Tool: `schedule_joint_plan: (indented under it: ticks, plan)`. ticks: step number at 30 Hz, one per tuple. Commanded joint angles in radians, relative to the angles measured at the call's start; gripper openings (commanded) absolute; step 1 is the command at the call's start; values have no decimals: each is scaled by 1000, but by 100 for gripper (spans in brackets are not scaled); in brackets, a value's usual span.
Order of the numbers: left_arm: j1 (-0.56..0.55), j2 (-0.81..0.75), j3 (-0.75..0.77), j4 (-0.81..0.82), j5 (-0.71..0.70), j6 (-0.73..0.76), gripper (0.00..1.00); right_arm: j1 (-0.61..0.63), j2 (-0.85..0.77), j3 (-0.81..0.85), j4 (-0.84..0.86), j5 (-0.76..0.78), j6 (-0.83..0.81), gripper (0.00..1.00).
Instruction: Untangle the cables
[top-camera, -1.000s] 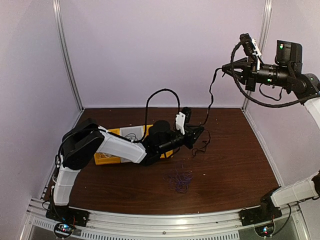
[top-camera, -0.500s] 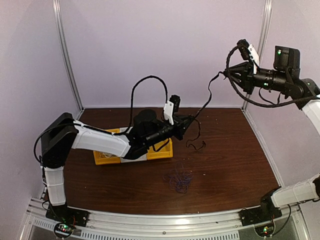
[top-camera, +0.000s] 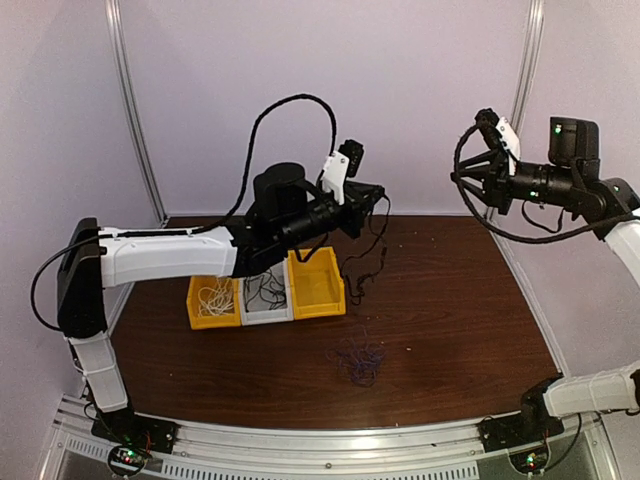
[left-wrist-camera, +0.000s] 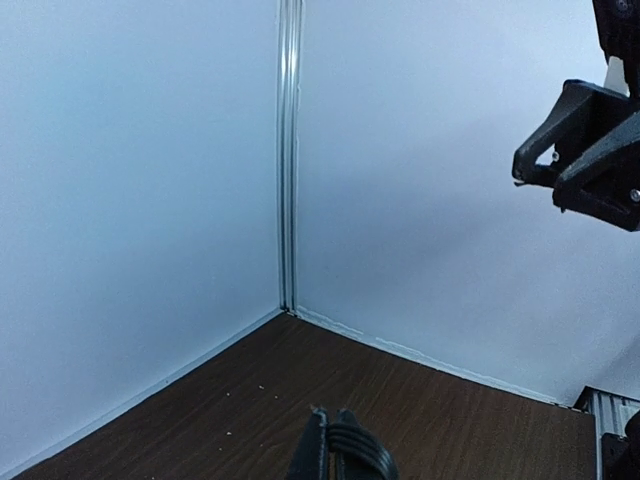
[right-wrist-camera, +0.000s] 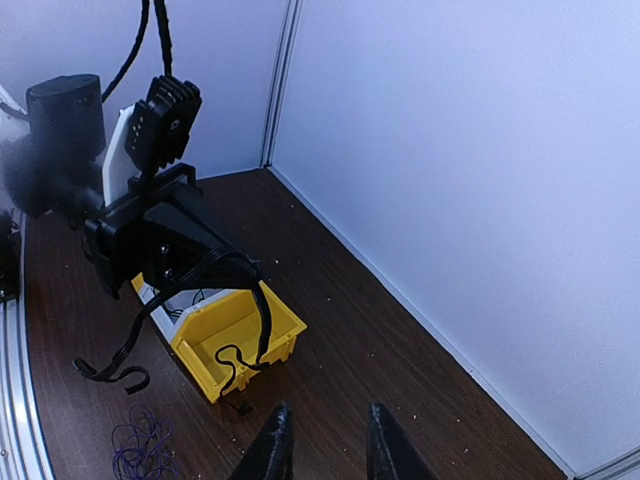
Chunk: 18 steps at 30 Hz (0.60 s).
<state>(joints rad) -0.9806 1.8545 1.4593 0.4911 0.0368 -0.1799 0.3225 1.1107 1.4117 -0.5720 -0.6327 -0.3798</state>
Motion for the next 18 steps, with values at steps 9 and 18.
schedule_joint_plan:
  ticks: [9, 18]
  plan:
    - [6, -158, 217, -282, -38, 145, 0, -9, -41, -242, 102, -60, -6, 26]
    - [7, -292, 251, -512, -263, 230, 0, -15, -33, -397, 224, -67, -7, 26]
